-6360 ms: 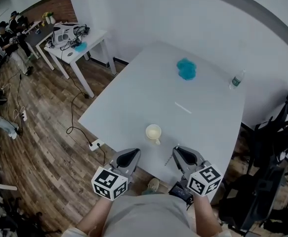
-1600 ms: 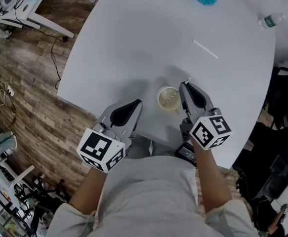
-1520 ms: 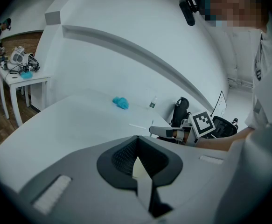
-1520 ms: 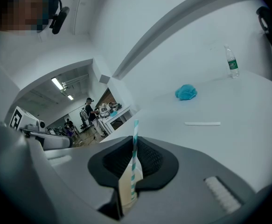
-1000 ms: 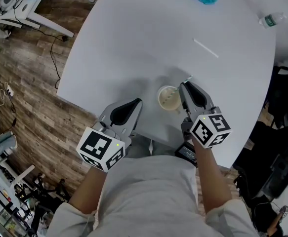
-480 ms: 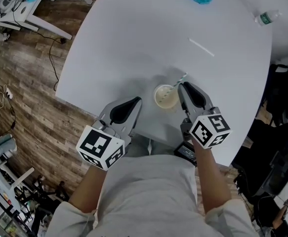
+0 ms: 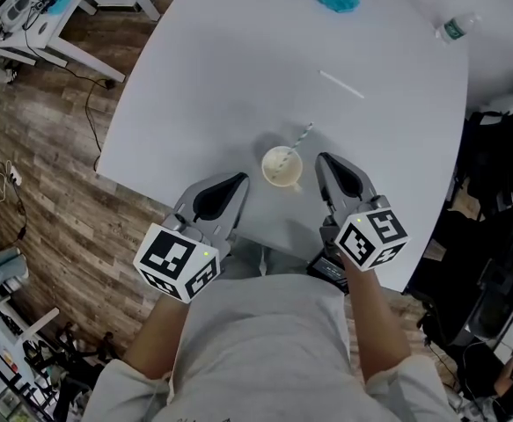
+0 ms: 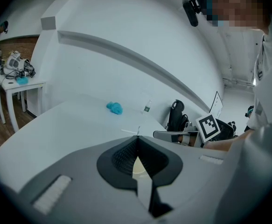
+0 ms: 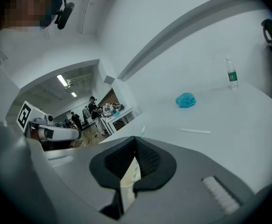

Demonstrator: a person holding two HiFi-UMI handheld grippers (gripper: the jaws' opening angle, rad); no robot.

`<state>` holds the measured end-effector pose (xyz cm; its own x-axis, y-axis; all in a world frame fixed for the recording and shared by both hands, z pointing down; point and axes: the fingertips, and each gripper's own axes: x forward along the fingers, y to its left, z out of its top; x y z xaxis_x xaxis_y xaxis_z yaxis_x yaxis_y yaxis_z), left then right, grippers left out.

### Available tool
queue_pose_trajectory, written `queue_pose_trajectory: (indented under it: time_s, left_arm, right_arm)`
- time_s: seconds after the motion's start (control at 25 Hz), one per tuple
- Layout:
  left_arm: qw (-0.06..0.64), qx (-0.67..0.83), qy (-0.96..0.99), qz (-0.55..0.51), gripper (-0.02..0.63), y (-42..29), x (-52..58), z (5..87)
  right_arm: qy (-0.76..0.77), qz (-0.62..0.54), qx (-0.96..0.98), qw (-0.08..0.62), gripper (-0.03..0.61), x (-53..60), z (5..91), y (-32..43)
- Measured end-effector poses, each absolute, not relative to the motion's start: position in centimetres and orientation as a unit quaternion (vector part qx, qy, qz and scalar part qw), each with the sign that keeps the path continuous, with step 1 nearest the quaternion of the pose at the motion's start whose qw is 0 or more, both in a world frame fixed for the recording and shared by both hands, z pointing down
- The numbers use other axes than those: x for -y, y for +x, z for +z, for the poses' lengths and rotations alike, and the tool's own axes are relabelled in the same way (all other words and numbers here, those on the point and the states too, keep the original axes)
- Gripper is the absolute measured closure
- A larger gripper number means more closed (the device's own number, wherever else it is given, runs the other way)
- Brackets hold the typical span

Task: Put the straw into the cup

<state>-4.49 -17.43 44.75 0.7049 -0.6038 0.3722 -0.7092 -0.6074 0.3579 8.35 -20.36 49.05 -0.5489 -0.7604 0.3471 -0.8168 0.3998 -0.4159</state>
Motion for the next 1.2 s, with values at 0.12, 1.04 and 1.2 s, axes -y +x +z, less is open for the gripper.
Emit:
queue_pose_trajectory:
  time_s: [0.12, 1.04, 1.2]
  left_arm:
    - [0.239, 0.372, 0.892, 0.1, 0.595, -4.0, 16.9, 43.9]
    - [0.193, 0.381, 0.898, 0.102, 0.595, -3.6, 12.0, 39.5]
    - [0.188, 0.381, 0.9, 0.103, 0.595, -3.8, 11.3, 39.0]
  right_arm:
    - [0.469, 0.269, 0.84, 0.049, 0.571, 19.4, 48.0, 8.9]
    - [0.397, 0.232, 0.885, 0.073, 0.572, 11.3, 40.3, 7.4]
    - [0.395, 0.231, 0.887, 0.066, 0.572, 10.6, 39.4, 7.3]
